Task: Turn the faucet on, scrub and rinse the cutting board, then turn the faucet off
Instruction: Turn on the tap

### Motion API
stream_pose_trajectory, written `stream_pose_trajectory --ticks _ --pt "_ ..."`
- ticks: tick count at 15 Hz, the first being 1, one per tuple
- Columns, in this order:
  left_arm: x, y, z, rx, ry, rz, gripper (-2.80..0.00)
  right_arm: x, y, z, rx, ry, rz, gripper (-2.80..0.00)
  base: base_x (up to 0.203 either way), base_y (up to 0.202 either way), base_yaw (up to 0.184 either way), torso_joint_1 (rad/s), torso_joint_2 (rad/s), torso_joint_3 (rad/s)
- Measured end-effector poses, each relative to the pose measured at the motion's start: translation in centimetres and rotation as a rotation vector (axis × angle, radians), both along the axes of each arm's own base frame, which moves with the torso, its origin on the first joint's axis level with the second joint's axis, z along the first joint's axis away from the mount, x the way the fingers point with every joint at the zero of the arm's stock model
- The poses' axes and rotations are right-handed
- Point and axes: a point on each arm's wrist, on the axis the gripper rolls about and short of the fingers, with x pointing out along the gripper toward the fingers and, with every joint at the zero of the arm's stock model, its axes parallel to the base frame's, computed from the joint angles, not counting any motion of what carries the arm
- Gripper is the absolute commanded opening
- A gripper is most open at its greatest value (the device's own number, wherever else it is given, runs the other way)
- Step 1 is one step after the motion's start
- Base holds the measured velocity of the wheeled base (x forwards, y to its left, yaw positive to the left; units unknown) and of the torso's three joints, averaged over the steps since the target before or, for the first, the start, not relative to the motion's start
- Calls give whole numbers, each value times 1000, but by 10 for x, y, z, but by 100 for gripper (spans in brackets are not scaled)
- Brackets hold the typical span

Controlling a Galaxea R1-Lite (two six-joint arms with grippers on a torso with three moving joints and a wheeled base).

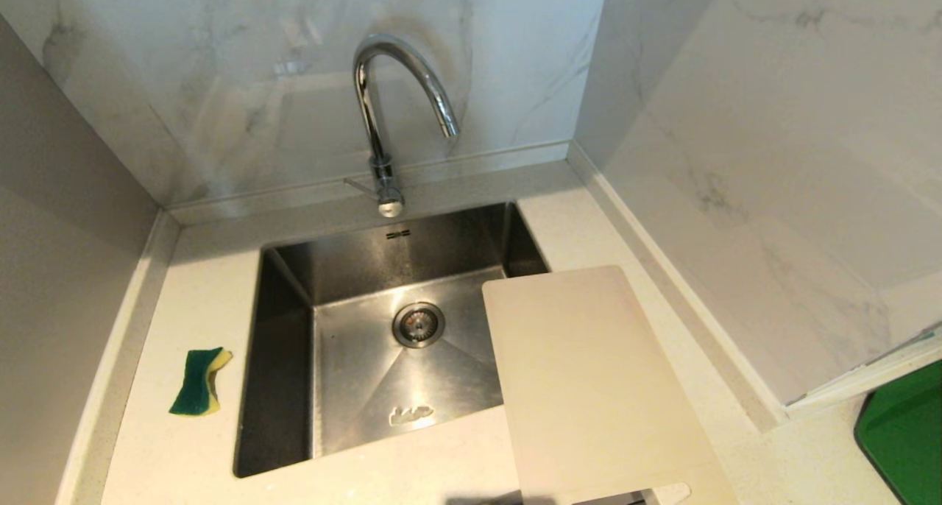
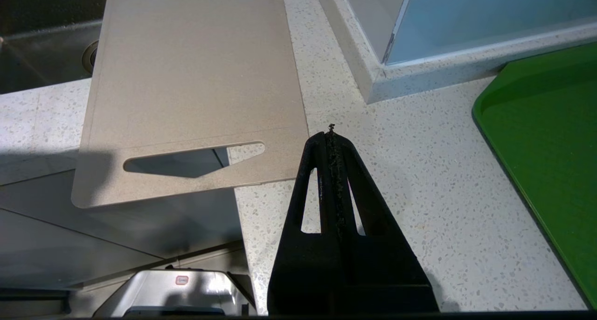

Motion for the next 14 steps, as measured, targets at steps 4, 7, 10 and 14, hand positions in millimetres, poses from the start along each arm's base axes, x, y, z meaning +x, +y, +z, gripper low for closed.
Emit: stream_pose_trajectory --ticks 4,7,10,14 --pt "-3 0 10 16 -22 3 -280 0 0 0 -1 1 3 -280 0 0 0 0 0 0" --pt "-10 0 52 24 -66 -3 -280 0 0 0 -2 1 6 -280 0 0 0 0 0 0" --pt "-9 0 110 46 -110 -9 -280 0 0 0 -2 0 2 -280 0 0 0 0 0 0" --pt "1 0 186 162 -183 4 -280 0 0 0 -6 1 0 -280 0 0 0 0 0 0"
